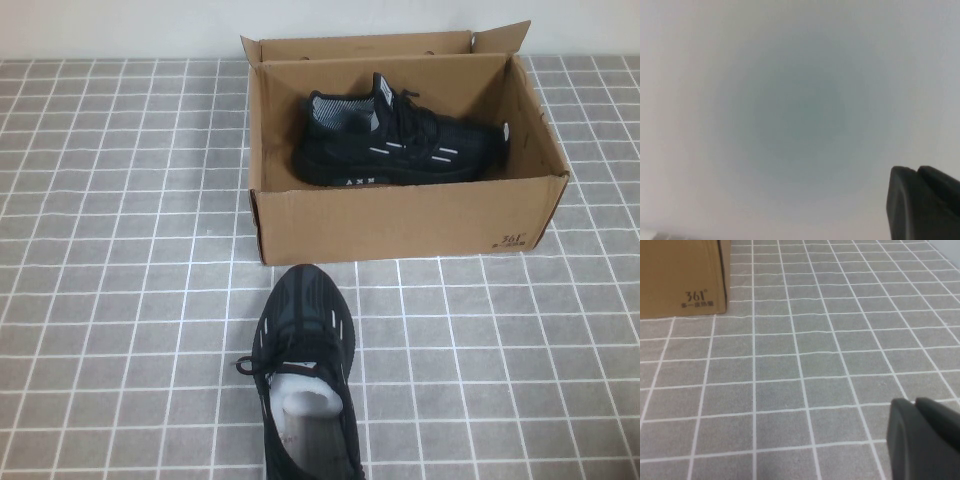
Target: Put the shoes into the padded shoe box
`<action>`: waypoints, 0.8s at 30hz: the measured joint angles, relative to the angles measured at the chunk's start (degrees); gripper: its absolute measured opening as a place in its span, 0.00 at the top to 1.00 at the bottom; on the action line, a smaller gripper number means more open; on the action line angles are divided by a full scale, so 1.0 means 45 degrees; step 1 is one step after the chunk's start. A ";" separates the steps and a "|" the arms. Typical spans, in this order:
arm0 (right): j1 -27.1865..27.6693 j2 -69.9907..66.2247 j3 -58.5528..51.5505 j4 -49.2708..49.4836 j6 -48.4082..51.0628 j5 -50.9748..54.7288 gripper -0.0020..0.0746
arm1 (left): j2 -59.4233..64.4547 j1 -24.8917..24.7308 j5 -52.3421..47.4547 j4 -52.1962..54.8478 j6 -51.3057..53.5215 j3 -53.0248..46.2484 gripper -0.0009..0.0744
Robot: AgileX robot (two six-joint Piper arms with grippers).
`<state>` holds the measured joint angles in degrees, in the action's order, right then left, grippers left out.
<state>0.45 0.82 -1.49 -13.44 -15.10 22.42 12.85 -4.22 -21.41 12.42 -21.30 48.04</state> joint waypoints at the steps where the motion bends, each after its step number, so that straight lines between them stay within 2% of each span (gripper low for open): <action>1: 0.0000 0.0000 0.0000 0.0000 0.0000 0.0000 0.98 | 0.0072 0.0000 -0.0390 -0.0072 0.0000 -0.0090 0.99; 6: 0.0000 0.0000 0.0000 0.0000 0.0000 0.0000 0.98 | 0.0797 0.0000 -0.2706 -0.0745 0.1184 -0.0137 0.99; 16: 0.0000 0.0000 0.0000 0.0000 0.0000 0.0024 0.98 | 0.3348 0.0000 -0.5452 -0.6032 0.8452 0.0282 0.99; 24: 0.0000 0.0000 0.0000 0.0000 0.0000 0.0024 0.98 | 0.5827 0.0000 -0.6899 -0.8784 1.1623 0.1045 0.99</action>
<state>0.45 0.82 -1.49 -13.44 -15.10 22.53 39.07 -4.22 -52.45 -27.11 31.01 52.74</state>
